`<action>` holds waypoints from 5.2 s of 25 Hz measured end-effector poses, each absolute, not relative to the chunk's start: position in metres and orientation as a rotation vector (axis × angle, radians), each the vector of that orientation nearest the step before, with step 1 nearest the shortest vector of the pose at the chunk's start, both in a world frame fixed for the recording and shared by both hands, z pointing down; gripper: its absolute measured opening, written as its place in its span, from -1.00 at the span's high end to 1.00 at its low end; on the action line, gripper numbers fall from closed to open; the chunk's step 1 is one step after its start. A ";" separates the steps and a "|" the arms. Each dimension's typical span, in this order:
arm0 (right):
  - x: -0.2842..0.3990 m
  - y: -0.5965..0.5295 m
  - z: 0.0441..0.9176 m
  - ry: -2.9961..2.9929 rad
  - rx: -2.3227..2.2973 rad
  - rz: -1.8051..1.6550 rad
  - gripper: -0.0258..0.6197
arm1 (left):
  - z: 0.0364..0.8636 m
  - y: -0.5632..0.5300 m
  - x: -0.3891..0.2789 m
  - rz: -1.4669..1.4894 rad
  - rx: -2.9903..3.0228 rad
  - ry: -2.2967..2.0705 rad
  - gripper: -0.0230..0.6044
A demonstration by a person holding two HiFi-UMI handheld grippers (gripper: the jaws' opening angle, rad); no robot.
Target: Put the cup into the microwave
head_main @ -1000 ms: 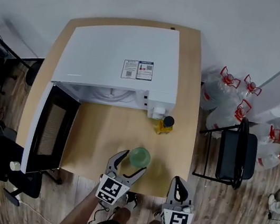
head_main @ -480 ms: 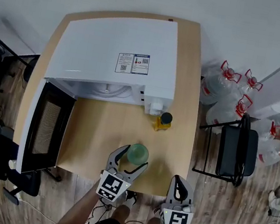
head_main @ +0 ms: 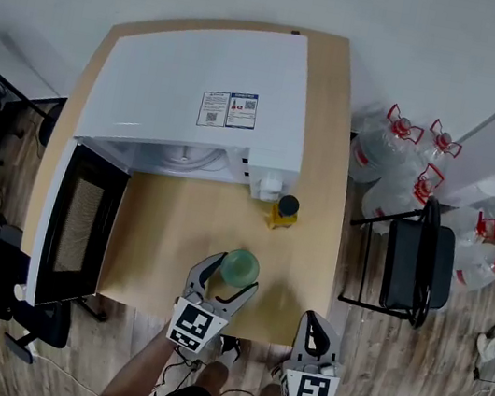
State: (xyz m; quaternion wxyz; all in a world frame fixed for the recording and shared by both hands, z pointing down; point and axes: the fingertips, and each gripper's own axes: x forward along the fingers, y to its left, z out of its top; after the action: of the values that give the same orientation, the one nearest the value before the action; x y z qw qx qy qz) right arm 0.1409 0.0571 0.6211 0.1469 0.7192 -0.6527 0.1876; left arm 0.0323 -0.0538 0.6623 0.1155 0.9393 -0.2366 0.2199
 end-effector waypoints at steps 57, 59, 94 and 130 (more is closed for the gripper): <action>0.005 -0.037 0.470 -2.254 1.911 0.151 0.86 | 0.488 -0.079 -0.146 0.353 2.689 -1.283 -0.25; 0.006 -0.043 0.470 -2.261 1.904 0.152 0.87 | 0.489 -0.083 -0.146 0.354 2.681 -1.289 -0.25; 0.012 -0.188 0.552 -2.347 1.720 0.362 0.86 | 0.567 -0.261 -0.098 0.444 2.597 -1.328 -0.25; 0.021 -0.204 0.594 -2.263 1.707 0.511 0.86 | 0.605 -0.345 -0.060 0.347 2.613 -1.314 -0.24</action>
State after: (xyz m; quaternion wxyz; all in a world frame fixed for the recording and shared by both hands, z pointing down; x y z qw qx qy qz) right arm 0.0214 -0.2039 0.5942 0.1301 0.5875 -0.7791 0.1759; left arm -0.0600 -0.3454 0.6051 0.0980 0.8830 -0.4438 0.1174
